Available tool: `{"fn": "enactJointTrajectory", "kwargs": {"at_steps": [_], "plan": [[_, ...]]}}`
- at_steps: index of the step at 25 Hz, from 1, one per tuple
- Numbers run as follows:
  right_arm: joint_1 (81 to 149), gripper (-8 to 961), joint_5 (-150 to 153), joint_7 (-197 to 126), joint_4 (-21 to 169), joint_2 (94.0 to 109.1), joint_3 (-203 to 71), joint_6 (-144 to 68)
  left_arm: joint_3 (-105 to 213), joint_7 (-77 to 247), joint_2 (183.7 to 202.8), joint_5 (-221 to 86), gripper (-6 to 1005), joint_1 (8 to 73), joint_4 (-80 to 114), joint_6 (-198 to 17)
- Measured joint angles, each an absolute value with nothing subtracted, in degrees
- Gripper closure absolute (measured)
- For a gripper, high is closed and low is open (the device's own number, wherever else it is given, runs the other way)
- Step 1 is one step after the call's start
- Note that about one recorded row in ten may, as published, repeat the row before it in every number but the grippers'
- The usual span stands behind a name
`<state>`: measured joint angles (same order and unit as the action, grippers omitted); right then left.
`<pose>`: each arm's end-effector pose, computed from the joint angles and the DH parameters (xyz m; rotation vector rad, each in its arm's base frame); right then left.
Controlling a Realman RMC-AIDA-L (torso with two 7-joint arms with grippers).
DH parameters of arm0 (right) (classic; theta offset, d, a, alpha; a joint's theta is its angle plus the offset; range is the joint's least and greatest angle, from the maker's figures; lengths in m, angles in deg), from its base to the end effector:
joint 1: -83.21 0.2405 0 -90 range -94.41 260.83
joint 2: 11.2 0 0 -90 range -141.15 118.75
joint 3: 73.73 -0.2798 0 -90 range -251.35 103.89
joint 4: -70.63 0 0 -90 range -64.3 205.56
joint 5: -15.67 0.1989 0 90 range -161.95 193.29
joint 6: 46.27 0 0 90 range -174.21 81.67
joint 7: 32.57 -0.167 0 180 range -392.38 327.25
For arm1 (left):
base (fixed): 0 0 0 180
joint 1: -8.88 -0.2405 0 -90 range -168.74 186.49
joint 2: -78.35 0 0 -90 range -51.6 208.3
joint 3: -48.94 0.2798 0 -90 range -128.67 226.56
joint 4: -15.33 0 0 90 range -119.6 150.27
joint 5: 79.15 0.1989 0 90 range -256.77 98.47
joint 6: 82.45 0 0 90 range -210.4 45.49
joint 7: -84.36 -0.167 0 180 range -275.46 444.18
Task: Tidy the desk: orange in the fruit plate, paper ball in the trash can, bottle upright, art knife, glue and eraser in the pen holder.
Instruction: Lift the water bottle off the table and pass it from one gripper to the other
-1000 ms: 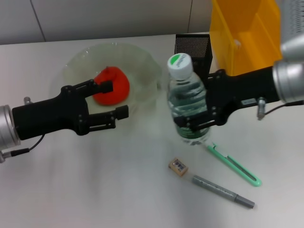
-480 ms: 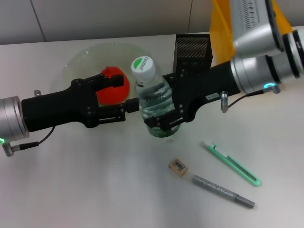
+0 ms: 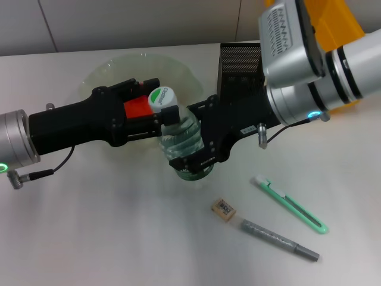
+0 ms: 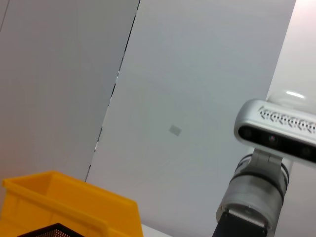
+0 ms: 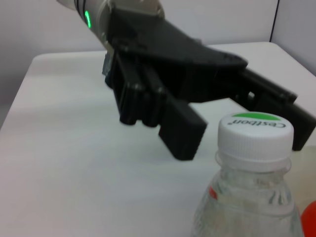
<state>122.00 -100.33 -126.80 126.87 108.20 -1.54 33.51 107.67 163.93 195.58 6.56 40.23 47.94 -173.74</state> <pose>0.1629 0.3721 -0.0712 -3.0120 0.1030 0.2146 -0.2036 0.3410 -0.0328 -2.7337 -0.5607 -1.1399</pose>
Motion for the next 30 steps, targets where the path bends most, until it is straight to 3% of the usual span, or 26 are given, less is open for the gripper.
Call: {"fn": "enactJointTrajectory", "kwargs": {"at_steps": [25,30], "plan": [[121.97,173,-95.57,-124.39,125.51,108.24,-0.98,33.28,107.37,161.75,196.45,6.9,139,39.11,47.41,-172.35],[121.92,174,-95.35,-124.33,125.51,108.24,-0.93,33.13,107.36,162.24,196.46,6.86,206,39.2,46.92,-171.53]]}}
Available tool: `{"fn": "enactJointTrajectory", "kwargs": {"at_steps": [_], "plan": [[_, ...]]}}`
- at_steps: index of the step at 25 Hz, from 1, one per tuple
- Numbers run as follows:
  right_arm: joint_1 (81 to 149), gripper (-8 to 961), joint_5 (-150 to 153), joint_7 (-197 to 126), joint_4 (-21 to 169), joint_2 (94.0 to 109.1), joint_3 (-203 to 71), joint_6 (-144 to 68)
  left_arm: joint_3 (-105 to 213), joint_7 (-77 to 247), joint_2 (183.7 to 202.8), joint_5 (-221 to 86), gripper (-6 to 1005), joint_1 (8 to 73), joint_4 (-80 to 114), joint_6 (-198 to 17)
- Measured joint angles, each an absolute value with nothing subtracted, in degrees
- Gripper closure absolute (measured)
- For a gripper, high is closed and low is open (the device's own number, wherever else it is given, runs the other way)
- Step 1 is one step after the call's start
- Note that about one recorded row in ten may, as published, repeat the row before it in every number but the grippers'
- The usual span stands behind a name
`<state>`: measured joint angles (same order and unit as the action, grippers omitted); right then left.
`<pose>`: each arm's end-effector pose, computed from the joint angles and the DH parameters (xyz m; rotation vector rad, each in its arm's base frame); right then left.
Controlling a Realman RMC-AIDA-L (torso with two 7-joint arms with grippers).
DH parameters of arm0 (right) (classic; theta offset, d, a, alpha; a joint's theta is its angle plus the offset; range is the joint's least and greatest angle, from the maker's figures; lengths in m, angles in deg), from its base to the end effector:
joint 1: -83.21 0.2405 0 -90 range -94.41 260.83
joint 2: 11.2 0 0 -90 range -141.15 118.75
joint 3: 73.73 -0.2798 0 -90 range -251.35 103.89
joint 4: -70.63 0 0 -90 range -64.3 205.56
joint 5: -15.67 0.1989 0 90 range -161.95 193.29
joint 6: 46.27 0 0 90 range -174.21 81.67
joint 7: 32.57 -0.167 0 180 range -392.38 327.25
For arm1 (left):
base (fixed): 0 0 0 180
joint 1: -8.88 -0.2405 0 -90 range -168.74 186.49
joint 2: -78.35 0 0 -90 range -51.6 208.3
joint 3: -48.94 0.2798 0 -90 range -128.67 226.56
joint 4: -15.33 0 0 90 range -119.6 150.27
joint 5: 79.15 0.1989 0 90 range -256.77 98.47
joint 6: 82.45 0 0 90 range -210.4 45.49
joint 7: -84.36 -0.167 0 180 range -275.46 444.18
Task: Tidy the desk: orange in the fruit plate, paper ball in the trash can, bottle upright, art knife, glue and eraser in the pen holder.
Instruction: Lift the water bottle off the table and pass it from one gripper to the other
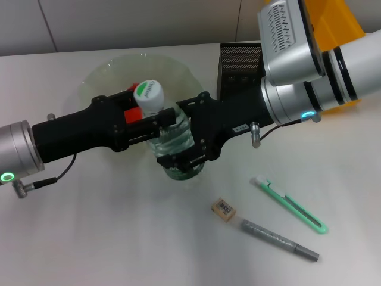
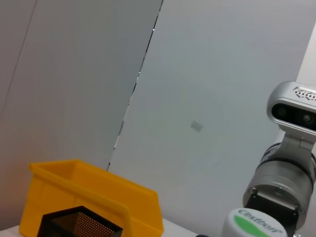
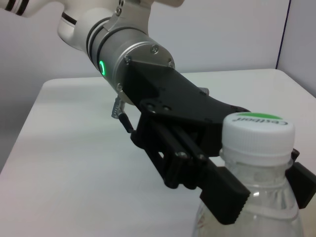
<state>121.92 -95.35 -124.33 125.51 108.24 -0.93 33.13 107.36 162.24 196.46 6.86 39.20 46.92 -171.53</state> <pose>0.1537 0.3697 -0.0735 -3.0142 0.0811 0.3299 -0.2123 0.3392 -0.0412 -2.6954 -0.5929 -1.1154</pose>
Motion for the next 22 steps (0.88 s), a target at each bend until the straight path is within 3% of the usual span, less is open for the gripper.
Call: {"fn": "enactJointTrajectory", "kwargs": {"at_steps": [13,22], "plan": [[121.56,175,-94.47,-123.78,125.54,108.33,-0.82,32.78,105.46,159.33,196.71,4.77,485,37.62,45.82,-171.69],[121.02,175,-93.29,-122.74,125.48,108.33,-0.78,32.6,105.53,159.48,196.73,4.68,561,37.62,45.85,-172.59]]}}
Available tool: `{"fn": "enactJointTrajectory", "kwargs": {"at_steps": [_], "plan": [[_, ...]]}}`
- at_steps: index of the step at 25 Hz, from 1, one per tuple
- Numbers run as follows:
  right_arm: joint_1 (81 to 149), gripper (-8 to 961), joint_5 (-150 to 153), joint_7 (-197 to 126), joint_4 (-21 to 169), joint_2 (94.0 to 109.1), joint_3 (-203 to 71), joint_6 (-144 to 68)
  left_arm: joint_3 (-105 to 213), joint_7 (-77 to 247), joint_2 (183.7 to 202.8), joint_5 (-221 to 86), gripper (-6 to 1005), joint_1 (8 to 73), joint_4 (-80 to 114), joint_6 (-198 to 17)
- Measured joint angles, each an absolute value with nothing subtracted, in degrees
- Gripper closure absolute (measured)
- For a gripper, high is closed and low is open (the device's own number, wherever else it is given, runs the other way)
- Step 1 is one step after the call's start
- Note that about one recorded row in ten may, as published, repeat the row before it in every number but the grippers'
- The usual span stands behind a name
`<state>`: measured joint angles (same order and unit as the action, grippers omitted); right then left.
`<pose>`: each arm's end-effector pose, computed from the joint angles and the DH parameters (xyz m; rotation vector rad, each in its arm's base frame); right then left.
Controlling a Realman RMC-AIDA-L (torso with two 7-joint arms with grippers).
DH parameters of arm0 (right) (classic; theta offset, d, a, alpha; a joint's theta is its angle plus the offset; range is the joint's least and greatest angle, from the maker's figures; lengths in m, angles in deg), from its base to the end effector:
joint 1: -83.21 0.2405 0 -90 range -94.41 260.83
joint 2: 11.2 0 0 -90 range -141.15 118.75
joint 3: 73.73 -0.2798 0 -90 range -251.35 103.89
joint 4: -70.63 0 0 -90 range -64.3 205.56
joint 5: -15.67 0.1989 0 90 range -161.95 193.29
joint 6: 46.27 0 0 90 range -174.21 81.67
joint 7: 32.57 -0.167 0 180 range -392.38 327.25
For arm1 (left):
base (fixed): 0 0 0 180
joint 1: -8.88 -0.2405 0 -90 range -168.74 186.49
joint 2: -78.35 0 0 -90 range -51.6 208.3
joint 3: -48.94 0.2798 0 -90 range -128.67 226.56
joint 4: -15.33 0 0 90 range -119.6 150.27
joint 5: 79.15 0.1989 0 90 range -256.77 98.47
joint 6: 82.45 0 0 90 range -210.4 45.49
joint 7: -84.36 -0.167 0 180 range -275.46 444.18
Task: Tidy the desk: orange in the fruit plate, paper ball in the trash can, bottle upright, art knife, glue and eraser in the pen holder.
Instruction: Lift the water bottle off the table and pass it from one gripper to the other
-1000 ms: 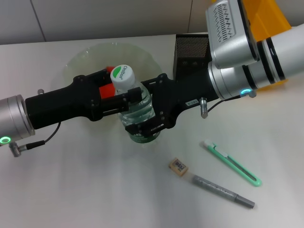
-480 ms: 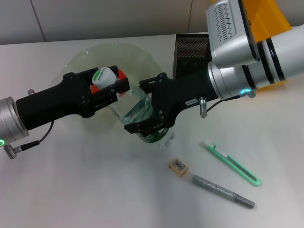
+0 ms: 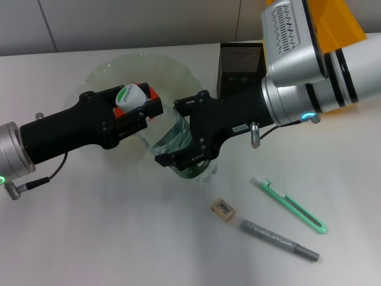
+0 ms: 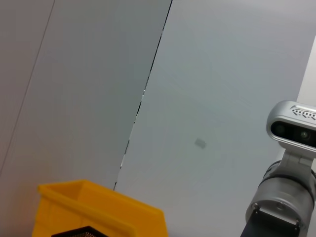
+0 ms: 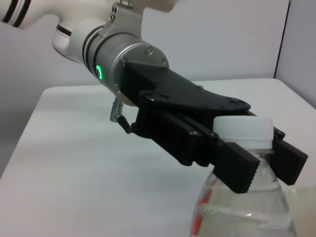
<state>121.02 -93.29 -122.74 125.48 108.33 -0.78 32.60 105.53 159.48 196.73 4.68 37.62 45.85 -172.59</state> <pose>0.1535 0.3682 -0.0730 -2.9981 0.0707 0.3782 -0.2190 0.3351 -0.0351 -2.6204 -0.5826 -1.1770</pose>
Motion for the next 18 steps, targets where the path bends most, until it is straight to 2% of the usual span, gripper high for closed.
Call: {"fn": "enactJointTrajectory", "kwargs": {"at_steps": [18], "plan": [[119.91,177,-91.25,-121.2,124.71,108.33,-0.76,30.63,105.44,160.16,196.73,4.98,560,38.25,46.04,-174.42]]}}
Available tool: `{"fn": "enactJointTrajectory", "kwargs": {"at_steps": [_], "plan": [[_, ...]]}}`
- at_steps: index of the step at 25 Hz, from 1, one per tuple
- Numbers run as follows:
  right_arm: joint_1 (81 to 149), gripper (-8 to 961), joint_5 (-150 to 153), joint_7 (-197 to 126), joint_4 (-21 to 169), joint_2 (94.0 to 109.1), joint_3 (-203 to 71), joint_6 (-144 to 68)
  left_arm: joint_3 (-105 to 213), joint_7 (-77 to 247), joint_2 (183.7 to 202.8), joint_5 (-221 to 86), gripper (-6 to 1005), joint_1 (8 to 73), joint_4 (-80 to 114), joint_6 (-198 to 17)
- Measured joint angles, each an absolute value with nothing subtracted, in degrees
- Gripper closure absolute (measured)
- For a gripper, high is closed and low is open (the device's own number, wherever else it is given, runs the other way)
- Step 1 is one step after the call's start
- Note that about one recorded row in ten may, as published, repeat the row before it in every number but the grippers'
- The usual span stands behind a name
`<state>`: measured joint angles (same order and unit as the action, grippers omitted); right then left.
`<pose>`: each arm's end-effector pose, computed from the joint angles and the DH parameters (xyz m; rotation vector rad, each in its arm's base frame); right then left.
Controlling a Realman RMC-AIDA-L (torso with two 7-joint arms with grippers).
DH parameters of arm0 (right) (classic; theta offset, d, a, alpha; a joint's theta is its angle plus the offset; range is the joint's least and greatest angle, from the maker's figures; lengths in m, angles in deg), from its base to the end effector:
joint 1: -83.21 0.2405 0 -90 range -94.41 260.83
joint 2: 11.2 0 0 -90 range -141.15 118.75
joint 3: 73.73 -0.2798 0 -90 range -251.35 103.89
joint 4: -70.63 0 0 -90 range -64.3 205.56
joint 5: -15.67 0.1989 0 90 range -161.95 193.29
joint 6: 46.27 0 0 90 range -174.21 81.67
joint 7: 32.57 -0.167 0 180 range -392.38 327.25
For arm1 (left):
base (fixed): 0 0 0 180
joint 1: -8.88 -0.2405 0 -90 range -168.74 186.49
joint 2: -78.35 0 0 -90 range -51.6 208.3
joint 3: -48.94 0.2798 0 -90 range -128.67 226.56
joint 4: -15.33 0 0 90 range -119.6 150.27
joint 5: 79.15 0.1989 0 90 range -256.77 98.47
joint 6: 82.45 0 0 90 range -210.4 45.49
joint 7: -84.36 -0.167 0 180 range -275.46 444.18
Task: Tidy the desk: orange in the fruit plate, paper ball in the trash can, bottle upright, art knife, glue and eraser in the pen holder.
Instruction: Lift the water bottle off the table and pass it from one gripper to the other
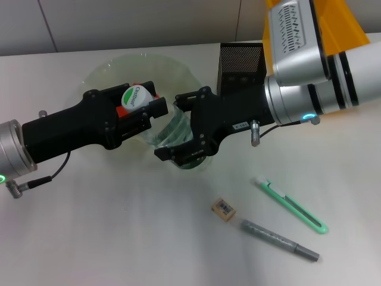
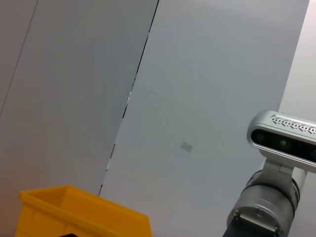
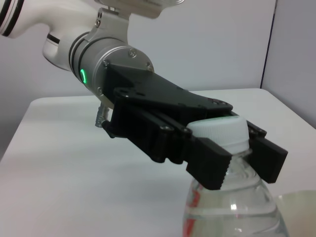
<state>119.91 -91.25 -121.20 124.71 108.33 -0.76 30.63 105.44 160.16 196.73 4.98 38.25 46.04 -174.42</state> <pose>0.1581 0.3702 -0.0724 -2.9576 0.0910 0.4173 -0.2125 0.3331 -0.0341 -2.6501 -0.5660 -1.2064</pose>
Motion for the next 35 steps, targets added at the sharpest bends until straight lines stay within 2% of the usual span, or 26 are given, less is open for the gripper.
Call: {"fn": "enactJointTrajectory", "kwargs": {"at_steps": [35], "plan": [[119.52,179,-89.15,-121.77,127.52,108.15,-0.62,30.78,105.93,161.43,196.45,4.98,561,39.01,45.83,-171.92]]}}
